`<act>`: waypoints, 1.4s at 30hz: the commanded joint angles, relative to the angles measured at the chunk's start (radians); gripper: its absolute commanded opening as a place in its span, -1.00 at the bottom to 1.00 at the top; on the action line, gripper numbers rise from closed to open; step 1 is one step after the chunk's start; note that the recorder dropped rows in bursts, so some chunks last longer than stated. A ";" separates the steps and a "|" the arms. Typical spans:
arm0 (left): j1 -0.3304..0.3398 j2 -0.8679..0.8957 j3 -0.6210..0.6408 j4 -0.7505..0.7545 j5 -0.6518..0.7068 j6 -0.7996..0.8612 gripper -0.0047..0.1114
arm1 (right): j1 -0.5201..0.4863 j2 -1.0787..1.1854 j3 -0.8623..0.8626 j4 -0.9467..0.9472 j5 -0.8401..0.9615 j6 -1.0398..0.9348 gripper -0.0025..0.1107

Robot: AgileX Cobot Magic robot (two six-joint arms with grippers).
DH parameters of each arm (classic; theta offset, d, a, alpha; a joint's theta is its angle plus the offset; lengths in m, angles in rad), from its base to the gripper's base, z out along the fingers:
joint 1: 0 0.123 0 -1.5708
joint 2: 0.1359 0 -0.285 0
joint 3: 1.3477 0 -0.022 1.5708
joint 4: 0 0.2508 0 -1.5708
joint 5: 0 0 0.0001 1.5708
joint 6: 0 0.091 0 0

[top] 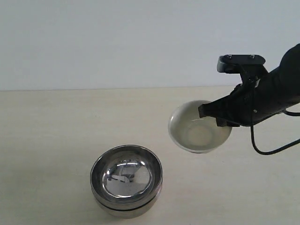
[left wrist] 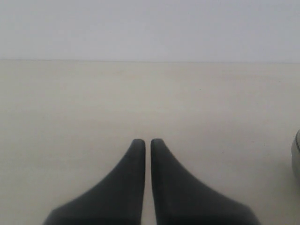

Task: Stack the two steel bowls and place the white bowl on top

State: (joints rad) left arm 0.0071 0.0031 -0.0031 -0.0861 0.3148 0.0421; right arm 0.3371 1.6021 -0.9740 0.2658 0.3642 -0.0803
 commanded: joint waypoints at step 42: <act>-0.005 -0.003 0.003 0.000 -0.007 -0.005 -0.85 | 0.313 0.213 -0.123 0.401 0.016 -0.409 -0.96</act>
State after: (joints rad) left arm 0.0071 0.0031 -0.0031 -0.0861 0.3148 0.0421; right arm 0.6476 1.8195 -1.0922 0.6648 0.3849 -0.4782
